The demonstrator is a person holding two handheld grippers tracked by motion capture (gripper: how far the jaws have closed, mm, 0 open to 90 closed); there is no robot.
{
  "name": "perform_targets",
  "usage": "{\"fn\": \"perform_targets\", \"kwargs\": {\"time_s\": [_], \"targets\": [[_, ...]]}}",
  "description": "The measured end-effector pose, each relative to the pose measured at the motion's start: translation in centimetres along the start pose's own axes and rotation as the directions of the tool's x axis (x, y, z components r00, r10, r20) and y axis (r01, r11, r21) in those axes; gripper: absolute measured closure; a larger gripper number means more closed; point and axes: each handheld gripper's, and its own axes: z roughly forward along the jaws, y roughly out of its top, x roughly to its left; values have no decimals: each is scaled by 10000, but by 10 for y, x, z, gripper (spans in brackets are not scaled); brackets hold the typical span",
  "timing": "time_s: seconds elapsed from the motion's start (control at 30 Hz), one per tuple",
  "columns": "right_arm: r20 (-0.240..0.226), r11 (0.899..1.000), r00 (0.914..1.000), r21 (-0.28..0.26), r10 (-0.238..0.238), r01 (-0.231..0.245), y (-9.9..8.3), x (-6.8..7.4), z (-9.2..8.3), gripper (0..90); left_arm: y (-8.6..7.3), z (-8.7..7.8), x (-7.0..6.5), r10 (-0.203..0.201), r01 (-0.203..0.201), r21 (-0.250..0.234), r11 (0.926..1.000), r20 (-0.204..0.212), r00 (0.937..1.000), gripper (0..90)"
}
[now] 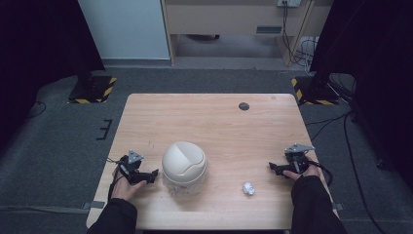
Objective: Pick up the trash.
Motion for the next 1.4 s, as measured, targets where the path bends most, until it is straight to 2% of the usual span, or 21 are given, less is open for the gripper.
{"fn": "perform_targets", "kwargs": {"time_s": [0.13,0.3,0.47,0.73,0.97,1.0,1.13,1.2,1.27,1.4], "targets": [[-58,10000,10000,9,-54,54,2,-3,-3,196,0,0,1,-4,4,-20,10000,24,10000,3],[-165,9979,9997,-623,-186,175,11,-2,-11,202,-1,-1,4,-42,42,-18,10000,-44,10000,4],[-440,9874,9989,-1583,-144,73,25,3,-25,198,-1,-1,3,-23,23,0,10000,-63,10000,2],[-431,9772,9989,-2123,-185,89,35,9,-37,198,-1,-1,3,-27,27,4,10000,-70,10000,2],[-620,9552,9974,-2954,-374,175,50,15,-55,191,-1,-1,2,-31,31,16,10000,-70,10000,0],[-660,9486,9968,-3157,-442,212,55,17,-59,194,-1,-1,2,-33,34,18,10000,-73,10000,0],[-823,9407,9952,-3387,-526,218,61,21,-64,197,-1,-1,2,-38,38,18,10000,-77,10000,0],[-890,9325,9929,-3586,-794,424,68,26,-71,197,-1,-1,2,-44,44,19,10000,-81,10000,0],[-907,9296,9925,-3660,-821,435,69,27,-72,194,-1,-1,2,-45,46,22,10000,-86,10000,0],[-967,9156,9905,-3988,-978,514,79,31,-83,193,-1,-1,2,-52,52,22,10000,-105,9999,0]]}}
